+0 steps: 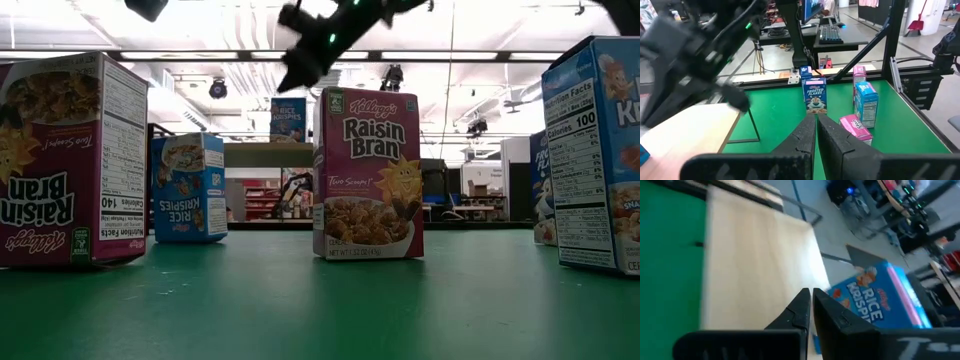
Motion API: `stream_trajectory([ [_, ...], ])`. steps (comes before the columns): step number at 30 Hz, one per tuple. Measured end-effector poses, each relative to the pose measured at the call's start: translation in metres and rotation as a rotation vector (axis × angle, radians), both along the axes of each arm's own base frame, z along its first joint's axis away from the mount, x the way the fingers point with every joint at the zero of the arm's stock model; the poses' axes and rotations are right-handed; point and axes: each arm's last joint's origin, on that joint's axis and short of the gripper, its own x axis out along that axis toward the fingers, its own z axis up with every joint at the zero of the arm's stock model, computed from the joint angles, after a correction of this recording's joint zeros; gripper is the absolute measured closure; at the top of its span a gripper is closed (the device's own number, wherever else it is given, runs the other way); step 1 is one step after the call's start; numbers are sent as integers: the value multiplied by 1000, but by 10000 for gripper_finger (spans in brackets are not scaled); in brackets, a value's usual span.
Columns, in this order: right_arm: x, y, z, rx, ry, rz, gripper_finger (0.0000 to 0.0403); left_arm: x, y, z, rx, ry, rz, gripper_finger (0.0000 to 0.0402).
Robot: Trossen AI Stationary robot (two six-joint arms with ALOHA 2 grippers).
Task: Stack cereal on shelf
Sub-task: Put the left pink cereal box on the shelf
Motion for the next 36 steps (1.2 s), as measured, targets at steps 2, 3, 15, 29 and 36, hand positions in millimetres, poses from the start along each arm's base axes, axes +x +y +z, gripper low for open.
stream_trajectory([
  [2, -9, 13, 7, 47, -15, 42, 390, 0, 0, 0, -12, 0, 2, 401],
  [3, -13, 20, 9, 72, -23, 61, 390, 0, 0, 0, -19, 0, 3, 401],
  [15, -78, 93, -6, 195, -72, 203, 390, 5, -2, -1, -47, -7, 7, 401],
  [29, -149, 119, -30, 179, -319, 321, 390, 38, -12, -18, -208, 44, 35, 401],
  [36, -166, 117, -31, 149, -379, 339, 390, 43, -14, -25, -258, 83, 51, 401],
])
